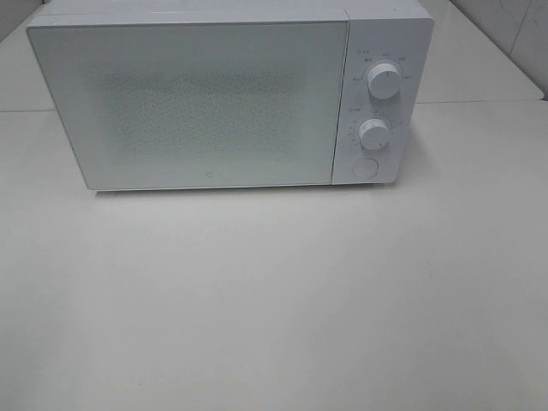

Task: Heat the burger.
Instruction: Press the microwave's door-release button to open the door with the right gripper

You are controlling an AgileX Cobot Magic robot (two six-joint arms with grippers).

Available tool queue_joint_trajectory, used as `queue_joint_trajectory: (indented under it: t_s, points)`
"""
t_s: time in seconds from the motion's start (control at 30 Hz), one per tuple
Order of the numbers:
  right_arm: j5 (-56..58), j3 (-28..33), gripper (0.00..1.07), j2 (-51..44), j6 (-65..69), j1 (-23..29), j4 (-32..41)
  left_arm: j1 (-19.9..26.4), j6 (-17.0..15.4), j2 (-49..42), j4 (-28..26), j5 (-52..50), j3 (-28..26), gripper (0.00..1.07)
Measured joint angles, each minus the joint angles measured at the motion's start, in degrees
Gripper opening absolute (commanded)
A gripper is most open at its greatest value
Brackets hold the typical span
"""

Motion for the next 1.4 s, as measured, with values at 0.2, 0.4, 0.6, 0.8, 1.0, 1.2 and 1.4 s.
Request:
queue_joint_trajectory:
  t_s: [0.2,0.4,0.6,0.8,1.0,1.2,1.4]
  points:
    - [-9.7,-0.7,0.68,5.0,0.0,0.0,0.5,0.0,0.0,0.0,0.0,0.0,0.0,0.00]
    - [-19.3,-0.7,0.68,13.6,0.0,0.0,0.6,0.0,0.0,0.0,0.0,0.0,0.0,0.00]
    - [-29.4,-0.7,0.68,24.4,-0.9,0.0,0.6,0.0,0.0,0.0,0.0,0.0,0.0,0.00]
    - [-40.5,-0.7,0.68,32.8,-1.0,0.0,0.6,0.0,0.0,0.0,0.0,0.0,0.0,0.00]
    - [-50.0,-0.7,0.67,39.8,-1.0,0.0,0.6,0.0,0.0,0.0,0.0,0.0,0.0,0.00]
    - [-58.2,-0.7,0.59,46.2,-1.0,0.0,0.6,0.0,0.0,0.0,0.0,0.0,0.0,0.00]
    - [-64.8,-0.7,0.48,52.4,-1.0,0.0,0.6,0.0,0.0,0.0,0.0,0.0,0.0,0.00]
